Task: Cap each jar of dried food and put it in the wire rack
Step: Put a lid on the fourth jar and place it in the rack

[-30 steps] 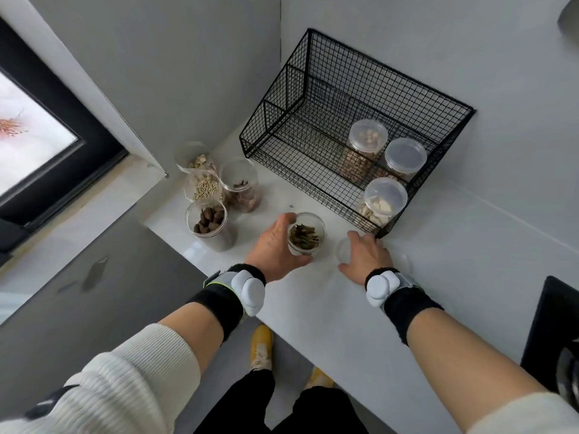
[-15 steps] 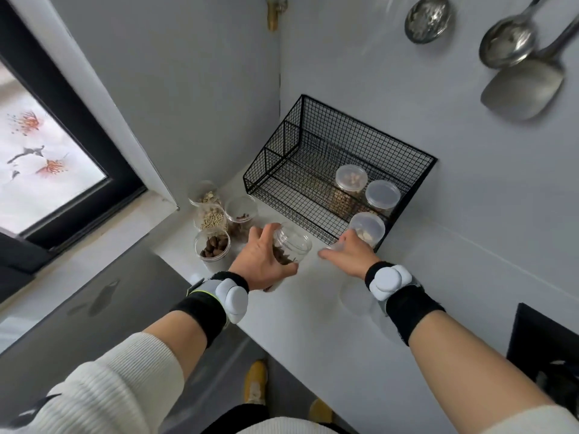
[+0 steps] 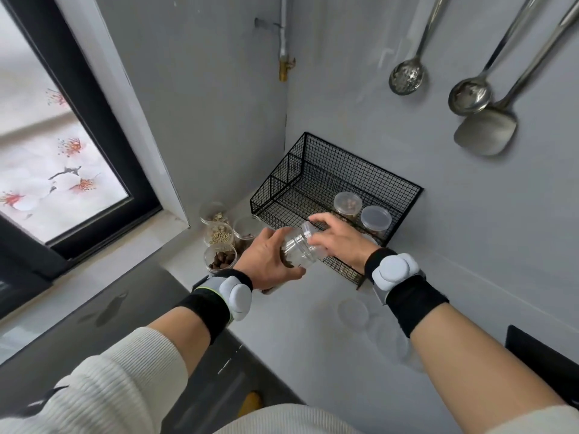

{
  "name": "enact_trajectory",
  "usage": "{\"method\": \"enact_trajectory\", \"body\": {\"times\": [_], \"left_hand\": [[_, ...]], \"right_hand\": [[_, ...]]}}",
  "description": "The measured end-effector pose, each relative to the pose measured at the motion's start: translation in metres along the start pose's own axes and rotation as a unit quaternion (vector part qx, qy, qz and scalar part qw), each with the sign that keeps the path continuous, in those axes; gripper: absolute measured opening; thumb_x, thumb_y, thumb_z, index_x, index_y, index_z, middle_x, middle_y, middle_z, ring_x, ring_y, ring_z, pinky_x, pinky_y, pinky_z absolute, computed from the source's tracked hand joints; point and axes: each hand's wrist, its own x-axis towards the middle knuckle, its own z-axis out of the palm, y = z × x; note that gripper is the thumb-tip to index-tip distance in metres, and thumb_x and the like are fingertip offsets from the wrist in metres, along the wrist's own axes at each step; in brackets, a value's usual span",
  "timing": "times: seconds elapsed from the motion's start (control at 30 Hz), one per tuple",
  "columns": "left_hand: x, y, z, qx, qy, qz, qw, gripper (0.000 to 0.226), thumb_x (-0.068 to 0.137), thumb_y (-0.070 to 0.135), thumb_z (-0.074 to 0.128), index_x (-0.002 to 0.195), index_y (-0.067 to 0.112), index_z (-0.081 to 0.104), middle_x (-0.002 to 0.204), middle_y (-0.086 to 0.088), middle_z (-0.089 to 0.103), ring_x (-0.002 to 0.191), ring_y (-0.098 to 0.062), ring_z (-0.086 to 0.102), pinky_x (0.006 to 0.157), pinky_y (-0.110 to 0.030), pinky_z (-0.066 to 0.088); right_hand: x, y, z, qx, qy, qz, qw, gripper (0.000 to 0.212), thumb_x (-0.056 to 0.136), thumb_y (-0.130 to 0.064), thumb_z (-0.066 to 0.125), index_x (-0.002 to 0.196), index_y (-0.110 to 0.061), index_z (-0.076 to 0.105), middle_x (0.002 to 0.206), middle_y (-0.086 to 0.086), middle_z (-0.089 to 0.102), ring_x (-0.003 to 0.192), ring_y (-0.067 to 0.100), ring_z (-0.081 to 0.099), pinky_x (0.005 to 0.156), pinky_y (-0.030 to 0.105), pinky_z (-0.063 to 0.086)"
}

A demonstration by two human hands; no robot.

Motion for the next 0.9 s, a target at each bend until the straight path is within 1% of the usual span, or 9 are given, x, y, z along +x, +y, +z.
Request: {"method": "enact_trajectory", "body": {"times": [0.07, 0.3, 0.47, 0.53, 0.6, 0.73, 0.8, 0.87, 0.9], "left_hand": [[-0.001, 0.003, -0.002, 0.005, 0.001, 0.007, 1.000, 0.106, 0.063, 0.073, 0.072, 0.153, 0.035, 0.033, 0.116, 0.003, 0.043, 0.103, -0.018, 0.053, 0.094, -0.036, 0.052], [-0.009, 0.010, -0.004, 0.010, -0.005, 0.035, 0.999, 0.107, 0.061, 0.075, 0.072, 0.152, 0.037, 0.032, 0.115, 0.003, 0.044, 0.100, -0.018, 0.055, 0.090, -0.037, 0.054], [-0.013, 0.015, -0.007, 0.000, 0.007, 0.054, 0.999, 0.102, 0.062, 0.071, 0.075, 0.150, 0.039, 0.034, 0.114, 0.005, 0.044, 0.100, -0.016, 0.055, 0.089, -0.037, 0.055], [-0.013, 0.014, -0.007, 0.000, 0.006, 0.056, 0.998, 0.102, 0.062, 0.071, 0.076, 0.150, 0.039, 0.035, 0.116, 0.005, 0.044, 0.102, -0.016, 0.054, 0.090, -0.037, 0.055], [-0.016, 0.014, -0.007, -0.002, 0.007, 0.059, 0.998, 0.102, 0.063, 0.069, 0.078, 0.151, 0.038, 0.036, 0.118, 0.005, 0.044, 0.104, -0.016, 0.053, 0.091, -0.037, 0.054], [-0.021, 0.015, -0.007, 0.005, 0.001, 0.071, 0.997, 0.104, 0.062, 0.071, 0.077, 0.152, 0.038, 0.036, 0.116, 0.005, 0.044, 0.104, -0.016, 0.053, 0.090, -0.039, 0.055], [-0.024, 0.016, -0.005, 0.006, 0.000, 0.077, 0.997, 0.105, 0.062, 0.071, 0.076, 0.152, 0.038, 0.035, 0.116, 0.005, 0.044, 0.104, -0.016, 0.052, 0.090, -0.039, 0.055], [-0.027, 0.016, -0.004, 0.005, 0.004, 0.075, 0.997, 0.105, 0.063, 0.071, 0.077, 0.153, 0.037, 0.034, 0.119, 0.005, 0.044, 0.107, -0.016, 0.052, 0.093, -0.038, 0.054], [-0.028, 0.016, -0.004, 0.004, 0.006, 0.071, 0.997, 0.105, 0.063, 0.071, 0.077, 0.153, 0.036, 0.034, 0.120, 0.005, 0.045, 0.108, -0.016, 0.052, 0.094, -0.038, 0.053]], "right_hand": [[-0.005, -0.003, -0.001, -0.009, -0.027, -0.008, 1.000, 0.067, 0.075, -0.050, 0.072, 0.140, -0.051, 0.055, 0.124, 0.009, 0.064, 0.118, 0.027, 0.064, 0.105, 0.057, 0.054], [-0.024, -0.014, -0.006, -0.020, -0.051, -0.015, 0.998, 0.068, 0.078, -0.045, 0.073, 0.144, -0.040, 0.058, 0.125, 0.015, 0.064, 0.119, 0.033, 0.066, 0.103, 0.057, 0.056], [-0.026, -0.016, -0.005, 0.022, -0.062, -0.007, 0.998, 0.054, 0.086, -0.037, 0.073, 0.139, -0.033, 0.062, 0.117, 0.017, 0.067, 0.113, 0.035, 0.070, 0.095, 0.054, 0.062], [-0.027, -0.015, -0.005, 0.029, -0.067, 0.000, 0.997, 0.044, 0.094, -0.034, 0.073, 0.137, -0.029, 0.063, 0.122, 0.020, 0.067, 0.113, 0.035, 0.071, 0.093, 0.052, 0.064], [-0.030, -0.017, -0.004, 0.019, -0.057, 0.012, 0.998, 0.043, 0.098, -0.043, 0.073, 0.135, -0.023, 0.063, 0.125, 0.019, 0.067, 0.110, 0.033, 0.073, 0.088, 0.048, 0.066], [-0.036, -0.023, -0.001, -0.058, -0.046, 0.076, 0.994, 0.079, 0.097, -0.078, 0.048, 0.124, -0.005, 0.063, 0.100, 0.024, 0.076, 0.074, 0.030, 0.080, 0.075, 0.045, 0.069], [-0.039, -0.026, 0.000, -0.128, -0.039, 0.113, 0.985, 0.097, 0.094, -0.088, 0.030, 0.119, 0.000, 0.064, 0.081, 0.024, 0.078, 0.061, 0.029, 0.078, 0.060, 0.035, 0.066], [-0.042, -0.024, -0.001, -0.182, -0.031, 0.142, 0.973, 0.112, 0.090, -0.092, 0.017, 0.104, 0.006, 0.068, 0.071, 0.020, 0.077, 0.056, 0.027, 0.076, 0.054, 0.030, 0.062], [-0.043, -0.024, -0.002, -0.194, -0.023, 0.145, 0.970, 0.112, 0.090, -0.093, 0.015, 0.100, 0.004, 0.071, 0.072, 0.018, 0.078, 0.058, 0.027, 0.077, 0.059, 0.033, 0.064]]}}
